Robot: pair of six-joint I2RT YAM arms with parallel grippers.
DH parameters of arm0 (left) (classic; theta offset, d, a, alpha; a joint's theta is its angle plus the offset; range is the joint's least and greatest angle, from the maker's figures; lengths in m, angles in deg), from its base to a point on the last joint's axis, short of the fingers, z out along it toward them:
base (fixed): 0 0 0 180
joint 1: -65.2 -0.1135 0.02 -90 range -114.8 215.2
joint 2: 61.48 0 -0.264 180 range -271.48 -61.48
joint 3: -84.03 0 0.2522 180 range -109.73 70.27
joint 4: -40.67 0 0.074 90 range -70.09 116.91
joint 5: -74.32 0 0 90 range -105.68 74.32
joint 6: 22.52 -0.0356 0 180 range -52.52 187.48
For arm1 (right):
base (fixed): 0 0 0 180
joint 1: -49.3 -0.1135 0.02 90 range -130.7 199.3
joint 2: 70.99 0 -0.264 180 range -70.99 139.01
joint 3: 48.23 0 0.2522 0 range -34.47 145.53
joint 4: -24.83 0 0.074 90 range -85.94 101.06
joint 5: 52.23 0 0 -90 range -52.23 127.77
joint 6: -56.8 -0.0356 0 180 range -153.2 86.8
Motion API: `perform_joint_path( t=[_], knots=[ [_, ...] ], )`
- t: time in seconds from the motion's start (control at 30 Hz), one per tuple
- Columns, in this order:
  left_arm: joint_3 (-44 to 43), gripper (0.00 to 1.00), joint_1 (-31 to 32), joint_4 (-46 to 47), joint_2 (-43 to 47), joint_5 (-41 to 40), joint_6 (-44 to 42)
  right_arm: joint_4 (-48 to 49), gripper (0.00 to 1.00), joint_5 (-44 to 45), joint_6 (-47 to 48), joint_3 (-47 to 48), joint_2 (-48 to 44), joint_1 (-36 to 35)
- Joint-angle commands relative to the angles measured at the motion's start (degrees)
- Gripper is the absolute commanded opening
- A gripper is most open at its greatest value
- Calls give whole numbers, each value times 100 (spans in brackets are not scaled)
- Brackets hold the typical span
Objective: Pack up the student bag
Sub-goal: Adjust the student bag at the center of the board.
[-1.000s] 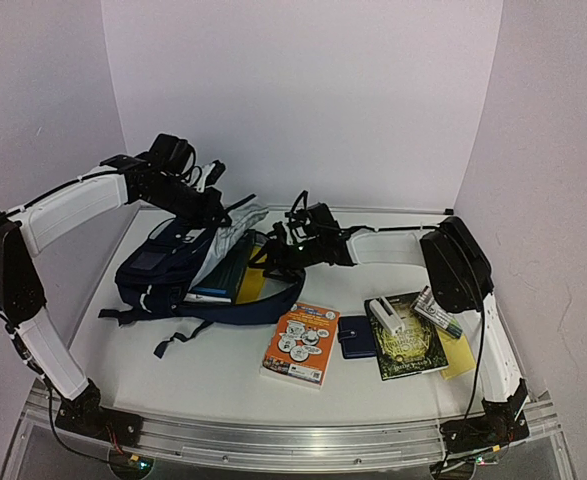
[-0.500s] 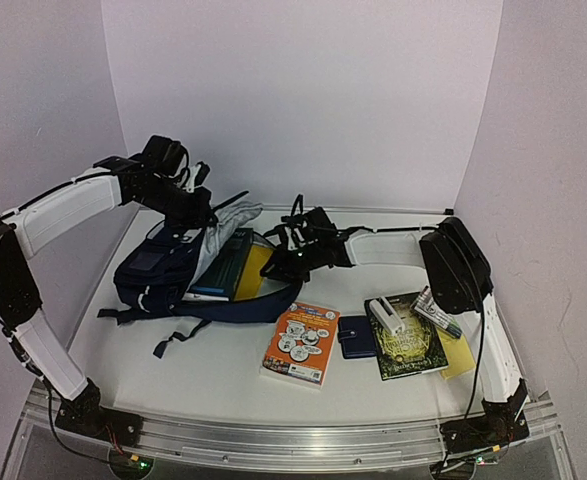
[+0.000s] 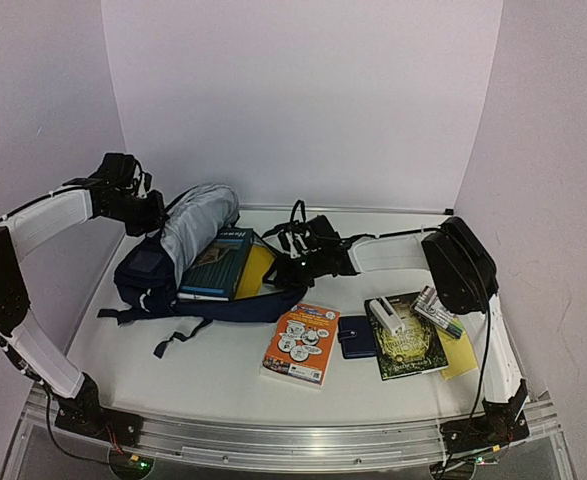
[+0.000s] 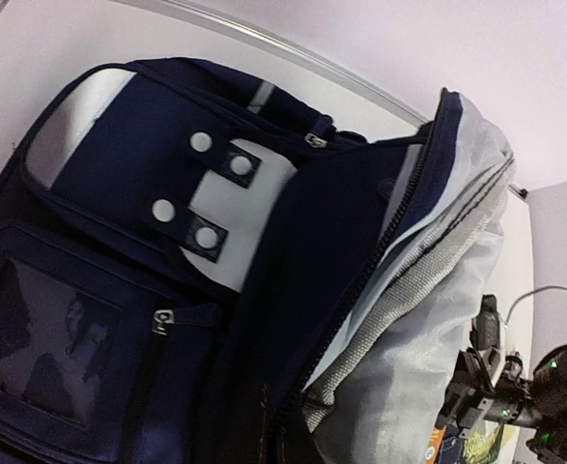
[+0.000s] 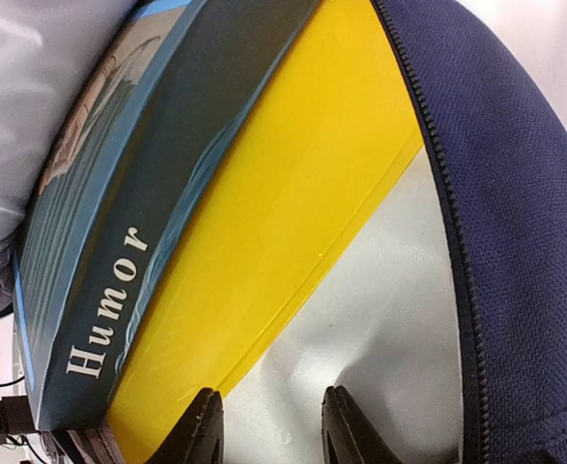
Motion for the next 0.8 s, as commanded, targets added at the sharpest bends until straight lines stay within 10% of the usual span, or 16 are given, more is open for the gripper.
perform_joint_path(
  t=[0.0,0.4,0.77],
  knots=[
    [586,0,-642,-468,-582,-1265,103,-1081,37,498,231,-360,-288,184],
    [600,0,-1100,-254,-1915,-1361,76,-1384,38,594,534,-296,-478,206],
    [1069,0,-1100,489,-1938,507,427,-1935,42,704,1128,1180,369,766]
  ],
)
